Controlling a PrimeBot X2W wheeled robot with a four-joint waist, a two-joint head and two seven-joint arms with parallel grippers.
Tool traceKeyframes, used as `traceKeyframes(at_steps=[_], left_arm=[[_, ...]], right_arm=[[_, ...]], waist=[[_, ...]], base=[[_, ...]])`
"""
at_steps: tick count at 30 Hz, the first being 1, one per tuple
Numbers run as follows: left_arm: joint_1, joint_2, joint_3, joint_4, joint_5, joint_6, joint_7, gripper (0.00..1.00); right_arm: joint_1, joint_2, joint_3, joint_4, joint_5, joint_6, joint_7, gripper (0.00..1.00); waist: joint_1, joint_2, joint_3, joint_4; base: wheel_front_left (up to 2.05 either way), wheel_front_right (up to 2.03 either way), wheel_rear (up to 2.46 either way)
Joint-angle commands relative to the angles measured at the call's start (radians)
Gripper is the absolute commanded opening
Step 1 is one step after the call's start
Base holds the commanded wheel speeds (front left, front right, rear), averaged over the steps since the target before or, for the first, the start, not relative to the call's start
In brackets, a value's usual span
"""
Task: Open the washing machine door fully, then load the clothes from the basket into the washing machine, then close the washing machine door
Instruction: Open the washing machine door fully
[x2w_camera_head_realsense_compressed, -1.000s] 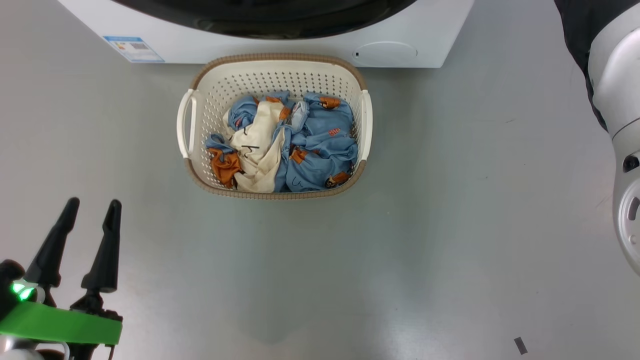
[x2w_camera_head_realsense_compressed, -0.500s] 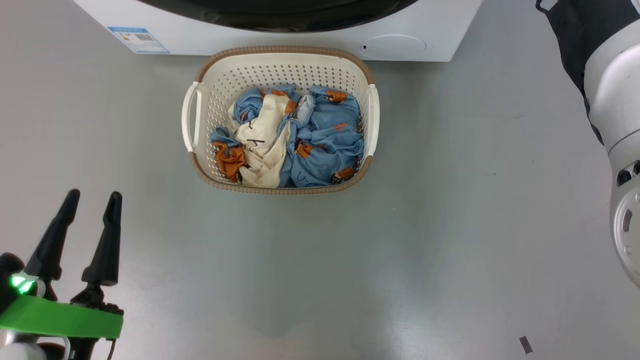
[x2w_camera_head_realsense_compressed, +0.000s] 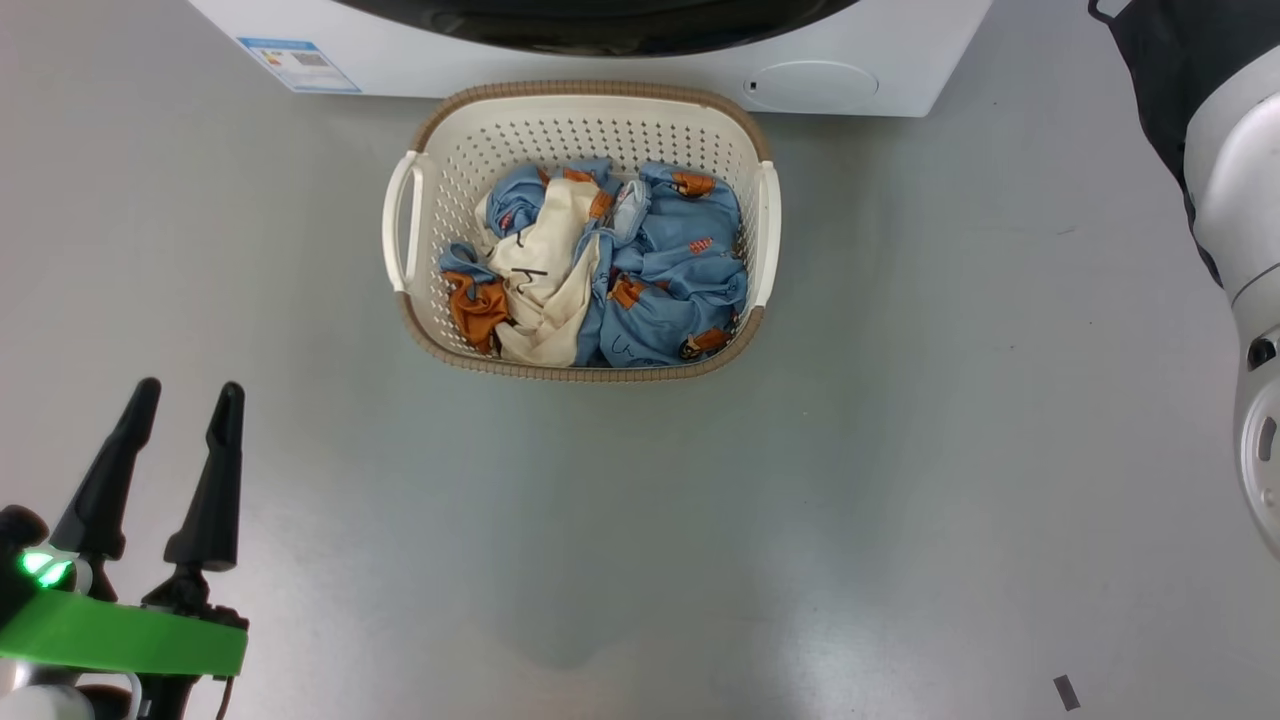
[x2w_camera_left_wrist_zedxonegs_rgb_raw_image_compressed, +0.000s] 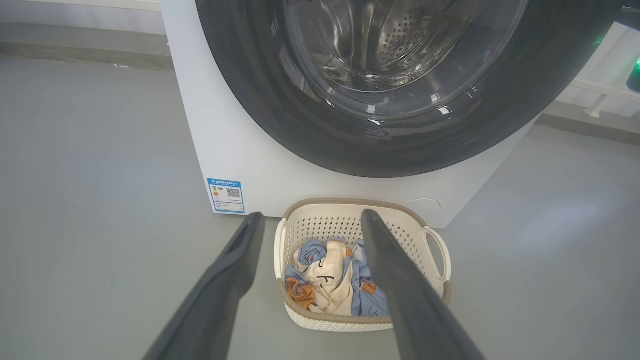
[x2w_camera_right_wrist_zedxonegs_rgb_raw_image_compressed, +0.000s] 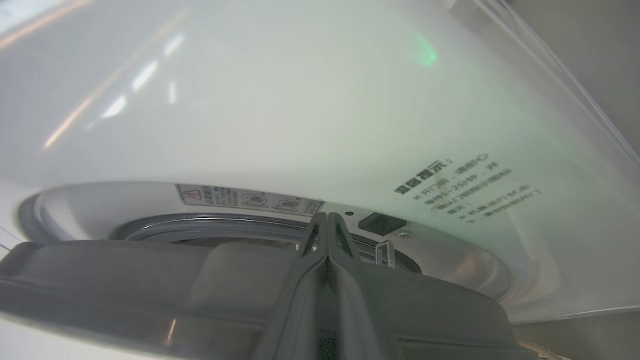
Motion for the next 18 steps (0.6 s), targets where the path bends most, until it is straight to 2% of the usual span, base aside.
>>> traceKeyframes(at_steps=[1, 11, 18], left_arm=[[-0.031, 0.03, 0.042, -0.018, -0.014, -0.003, -0.006, 1.0], [-0.035, 0.025, 0.043, -0.029, -0.01, -0.003, -0.006, 1.0], [-0.024, 0.026, 0.058, -0.037, -0.004, -0.003, -0.006, 1.0]], right_arm=[[-0.021, 0.051, 0.019, -0.022, 0.018, 0.002, 0.021, 0.0], [-0.036, 0.051, 0.097, -0.022, 0.09, 0.002, 0.105, 0.0], [-0.025, 0.051, 0.106, -0.022, 0.105, 0.002, 0.144, 0.0]], waist=[[0.0, -0.0001, 0.002, 0.002], [0.0, -0.0001, -0.009, -0.002], [0.0, -0.0001, -0.021, -0.01]], base=[[0.0, 0.0, 0.0], [0.0, 0.0, 0.0], [0.0, 0.0, 0.0]])
